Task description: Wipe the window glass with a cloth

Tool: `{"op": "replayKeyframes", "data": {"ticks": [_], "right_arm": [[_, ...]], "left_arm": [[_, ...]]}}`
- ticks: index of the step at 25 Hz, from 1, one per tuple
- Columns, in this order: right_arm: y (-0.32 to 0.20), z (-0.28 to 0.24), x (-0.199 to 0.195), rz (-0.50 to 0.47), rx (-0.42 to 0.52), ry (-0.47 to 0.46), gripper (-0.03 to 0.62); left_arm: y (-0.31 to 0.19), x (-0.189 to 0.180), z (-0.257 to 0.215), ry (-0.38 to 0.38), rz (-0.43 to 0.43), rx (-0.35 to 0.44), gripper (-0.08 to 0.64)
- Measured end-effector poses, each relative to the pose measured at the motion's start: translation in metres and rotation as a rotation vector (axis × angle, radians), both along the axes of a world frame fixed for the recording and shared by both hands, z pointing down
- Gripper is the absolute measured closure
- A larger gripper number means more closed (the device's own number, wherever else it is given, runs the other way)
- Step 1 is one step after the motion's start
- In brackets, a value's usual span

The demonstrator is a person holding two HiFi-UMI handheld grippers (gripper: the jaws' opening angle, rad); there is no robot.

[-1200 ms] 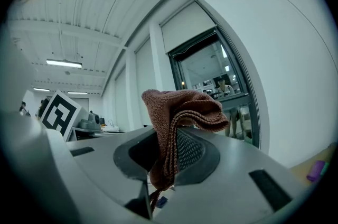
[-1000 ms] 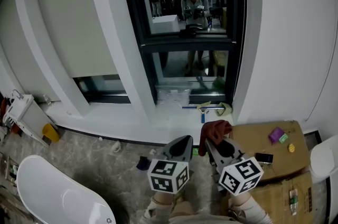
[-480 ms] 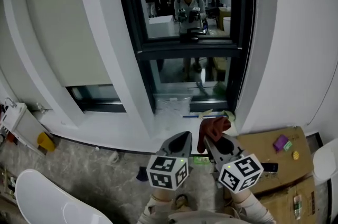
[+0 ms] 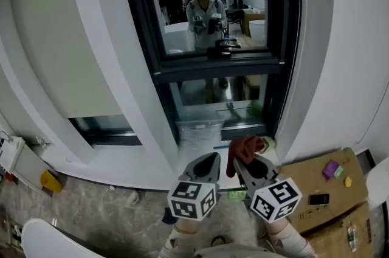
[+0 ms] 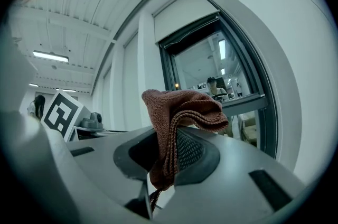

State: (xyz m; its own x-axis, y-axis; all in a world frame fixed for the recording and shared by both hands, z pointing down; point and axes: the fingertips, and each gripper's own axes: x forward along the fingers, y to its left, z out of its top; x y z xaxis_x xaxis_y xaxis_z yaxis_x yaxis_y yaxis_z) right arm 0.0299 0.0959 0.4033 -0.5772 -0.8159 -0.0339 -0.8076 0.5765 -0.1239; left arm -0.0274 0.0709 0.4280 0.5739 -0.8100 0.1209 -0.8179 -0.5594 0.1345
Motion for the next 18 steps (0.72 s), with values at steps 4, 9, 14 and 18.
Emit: {"op": "replayKeyframes", "data": {"ticks": [4, 9, 14, 18], "right_arm": [[-0.024, 0.0, -0.017, 0.007, 0.004, 0.002, 0.538], [-0.046, 0.0, -0.036, 0.002, 0.005, 0.006, 0.538], [-0.062, -0.002, -0.047, -0.011, 0.007, 0.012, 0.538], [-0.074, -0.001, -0.055, -0.02, 0.0, 0.022, 0.538]], "left_arm": [[-0.023, -0.015, 0.003, -0.002, 0.012, -0.004, 0.555], [-0.045, -0.035, 0.004, -0.003, 0.004, -0.007, 0.555], [-0.061, -0.048, 0.002, 0.0, -0.009, -0.008, 0.555], [-0.074, -0.053, 0.001, 0.003, -0.009, -0.01, 0.555]]}}
